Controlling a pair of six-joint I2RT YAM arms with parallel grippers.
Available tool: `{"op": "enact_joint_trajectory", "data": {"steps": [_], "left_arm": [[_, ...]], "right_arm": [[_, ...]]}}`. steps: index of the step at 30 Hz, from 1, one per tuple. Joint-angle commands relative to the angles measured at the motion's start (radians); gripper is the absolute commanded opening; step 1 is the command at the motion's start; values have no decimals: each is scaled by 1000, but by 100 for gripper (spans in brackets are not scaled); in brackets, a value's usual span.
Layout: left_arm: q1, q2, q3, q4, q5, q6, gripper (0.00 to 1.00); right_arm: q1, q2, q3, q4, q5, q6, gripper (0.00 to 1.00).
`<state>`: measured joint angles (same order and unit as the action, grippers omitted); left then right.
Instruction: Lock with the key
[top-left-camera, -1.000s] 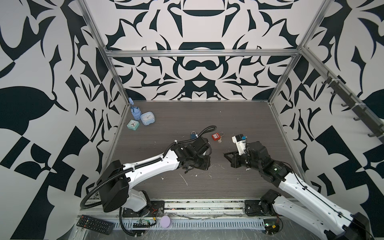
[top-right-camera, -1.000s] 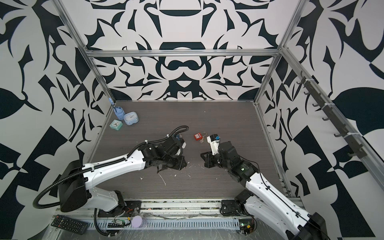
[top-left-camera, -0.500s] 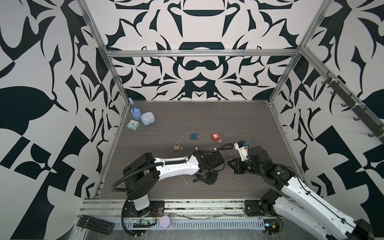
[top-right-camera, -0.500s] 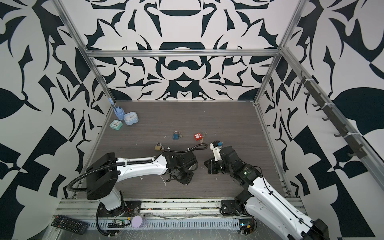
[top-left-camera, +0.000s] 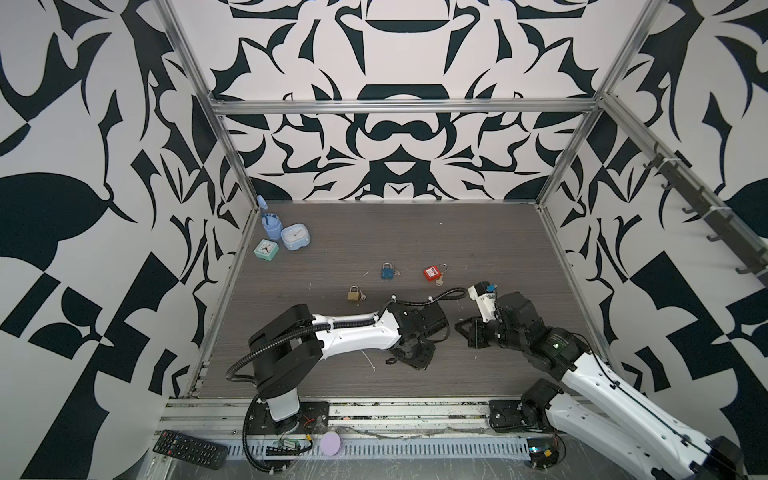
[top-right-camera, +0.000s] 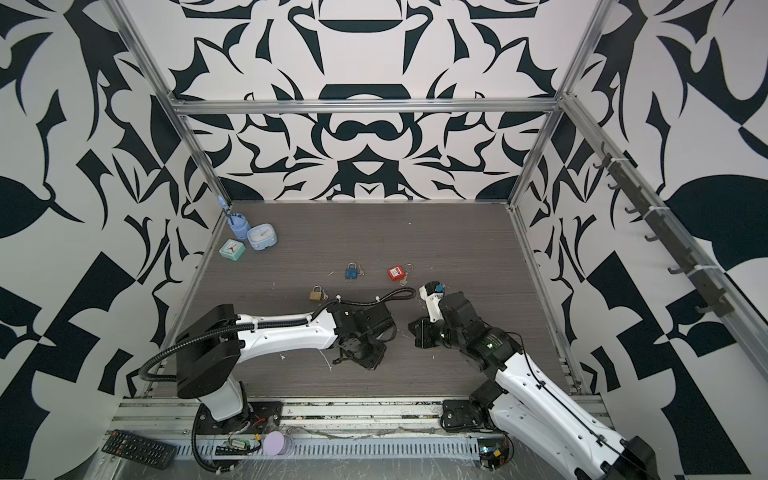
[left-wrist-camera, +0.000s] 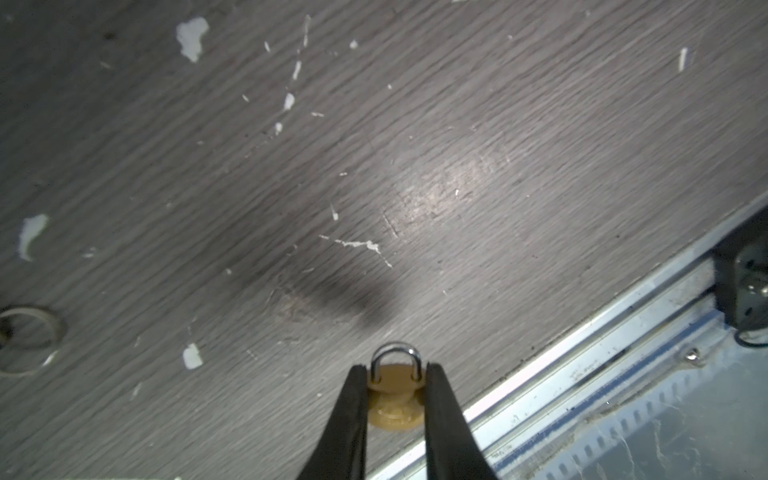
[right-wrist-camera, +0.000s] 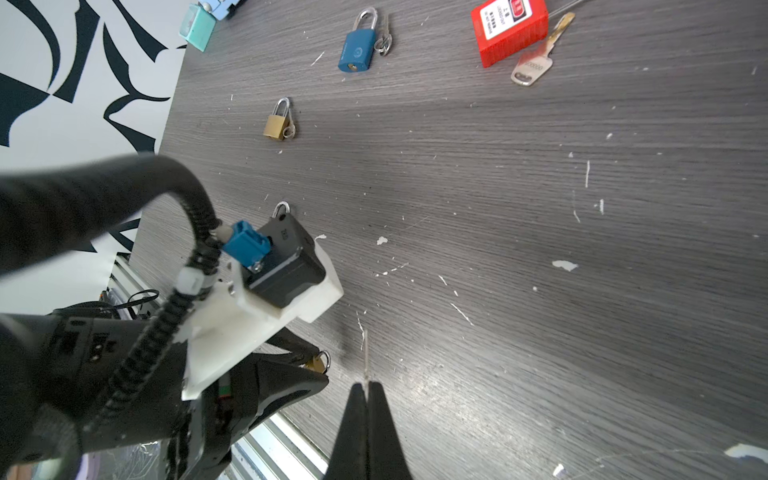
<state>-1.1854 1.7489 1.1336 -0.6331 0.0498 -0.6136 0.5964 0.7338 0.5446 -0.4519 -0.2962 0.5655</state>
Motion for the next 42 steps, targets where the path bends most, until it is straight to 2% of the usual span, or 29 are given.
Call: {"op": "enact_joint_trajectory", "data": {"steps": [1,14,22,27,32,34,36,37,42], "left_arm": [[4,19,6,-27,-17,-14,16],[21,43,9,-26,-11,-15,33],[35,23,5,-31,-30,-20,39],[87,-127,-4,-26,-152,-9,49],[219,-373,-63,69,-258,33,71],[275,-451,-93,119,-263,75,79],[324,-532,-126,171,-261,109,84],[348,-564,-145,200,-258,116,91],[441,-656,-216,279,-212,112,92]], "right_arm": [[0,-4,-3,9,5,2,0],[-1,4,-8,18,4,5,0],[0,17,-5,11,-26,17,0],[-1,56,-12,5,-103,41,0],[4,118,-30,18,-193,73,0],[18,142,-37,29,-212,95,0],[37,165,-53,55,-226,125,0],[49,178,-61,72,-232,141,0],[103,254,-79,141,-223,182,0]]}}
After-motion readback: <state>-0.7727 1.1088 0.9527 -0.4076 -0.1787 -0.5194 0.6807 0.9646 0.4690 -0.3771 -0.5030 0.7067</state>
